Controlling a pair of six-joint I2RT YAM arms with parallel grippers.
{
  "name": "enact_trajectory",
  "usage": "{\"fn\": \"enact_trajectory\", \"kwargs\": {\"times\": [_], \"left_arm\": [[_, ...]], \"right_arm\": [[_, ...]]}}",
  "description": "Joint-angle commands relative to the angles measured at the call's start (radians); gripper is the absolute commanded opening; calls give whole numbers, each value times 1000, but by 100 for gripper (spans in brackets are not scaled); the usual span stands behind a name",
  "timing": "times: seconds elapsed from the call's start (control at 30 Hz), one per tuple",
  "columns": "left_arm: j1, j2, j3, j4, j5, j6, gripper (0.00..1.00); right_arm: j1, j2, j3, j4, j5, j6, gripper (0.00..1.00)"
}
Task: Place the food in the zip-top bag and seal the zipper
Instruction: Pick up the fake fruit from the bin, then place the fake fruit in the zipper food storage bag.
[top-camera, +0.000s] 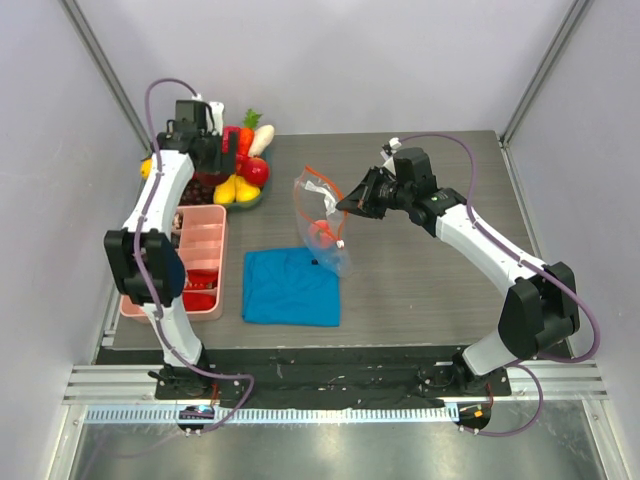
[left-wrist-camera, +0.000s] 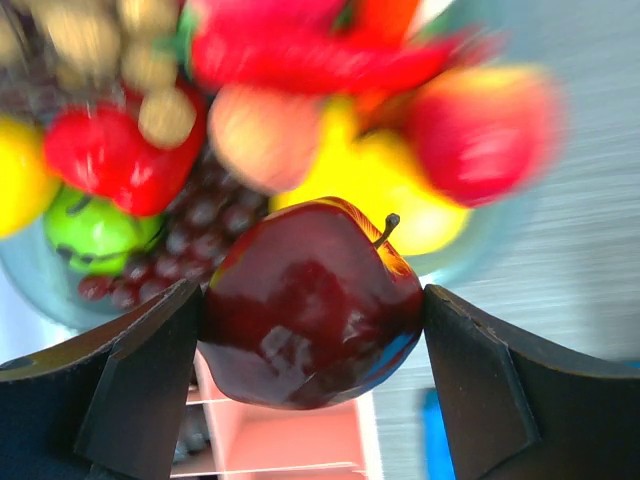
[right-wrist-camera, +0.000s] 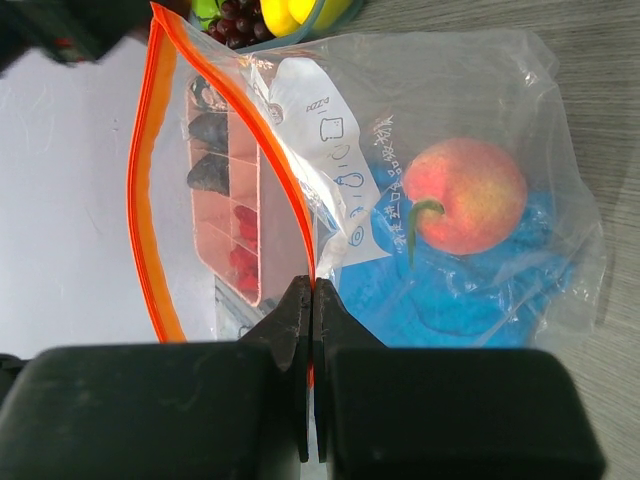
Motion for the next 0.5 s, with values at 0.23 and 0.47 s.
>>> {"fn": "enact_trajectory", "kwargs": {"times": [0.23,0.47], "left_arm": [[-345,-259,167,39,419,-174,69],[-483,-250,76,67,458,-193,69]], "right_arm": [[-1,-4,53,18,1,-26,1],[-1,-18,67,-2,10,-43,1]]}}
